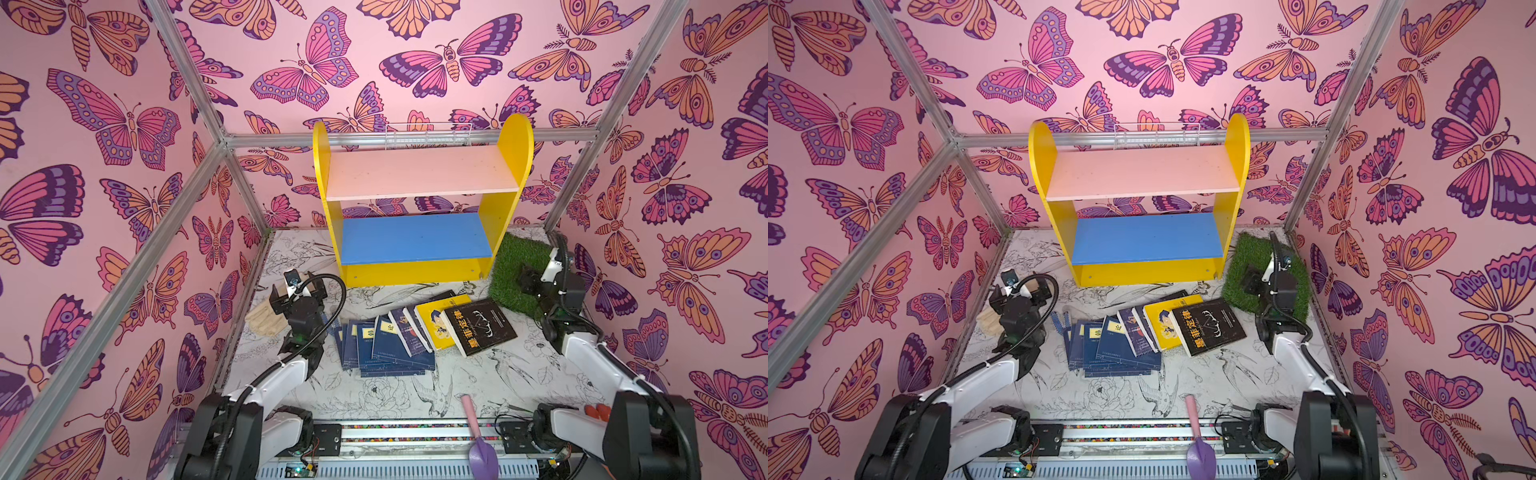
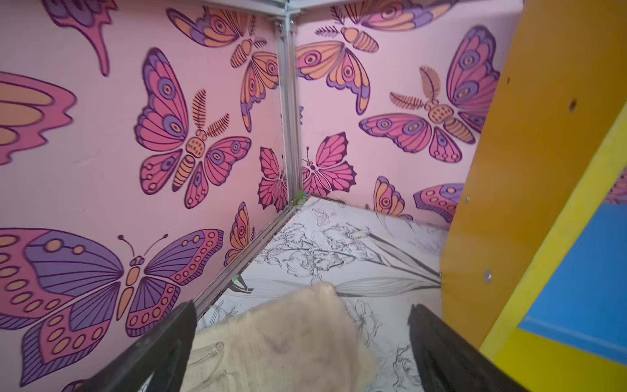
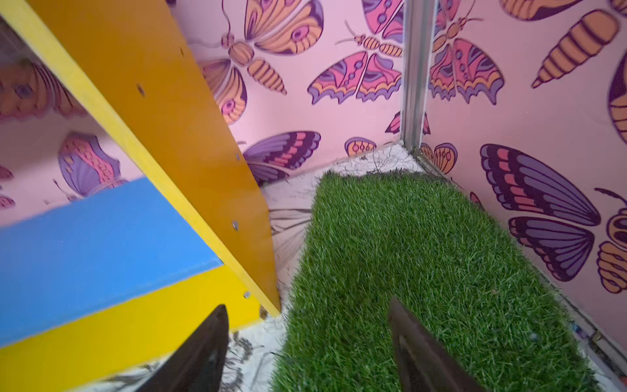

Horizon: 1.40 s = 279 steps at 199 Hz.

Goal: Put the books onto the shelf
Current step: 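Grasp the black book with the right gripper while the left arm approaches the books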

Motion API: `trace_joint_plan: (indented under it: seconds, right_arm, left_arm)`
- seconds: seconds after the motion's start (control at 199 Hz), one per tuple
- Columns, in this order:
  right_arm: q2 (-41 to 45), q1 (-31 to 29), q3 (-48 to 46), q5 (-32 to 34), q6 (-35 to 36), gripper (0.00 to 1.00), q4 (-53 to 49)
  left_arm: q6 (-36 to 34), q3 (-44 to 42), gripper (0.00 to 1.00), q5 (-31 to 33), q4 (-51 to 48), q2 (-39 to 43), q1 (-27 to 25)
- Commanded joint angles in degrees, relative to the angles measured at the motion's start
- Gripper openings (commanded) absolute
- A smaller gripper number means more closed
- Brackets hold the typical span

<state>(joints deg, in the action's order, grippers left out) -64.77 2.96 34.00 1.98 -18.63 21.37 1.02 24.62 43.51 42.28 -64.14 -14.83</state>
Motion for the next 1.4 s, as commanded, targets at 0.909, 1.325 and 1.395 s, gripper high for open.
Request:
trace_joint_plan:
  seconds: [0.909, 1.325, 1.395]
  right_arm:
    - [24.7, -10.48, -25.73, -16.92, -64.69, 0.77, -37.07]
    - [30.41, -10.48, -28.55, -14.79, -67.9, 0.75, -38.24]
    - [29.44, -10.44, -28.73, -15.33, -68.52, 0.74, -35.1]
  left_arm:
    - [12.6, 36.95, 0.99, -34.12, -39.4, -31.44, -39.91]
    - [16.02, 48.59, 0.84, -39.58, -39.86, -45.38, -38.08]
    - [16.63, 49.38, 0.8, -39.67, -40.65, -46.54, -37.99]
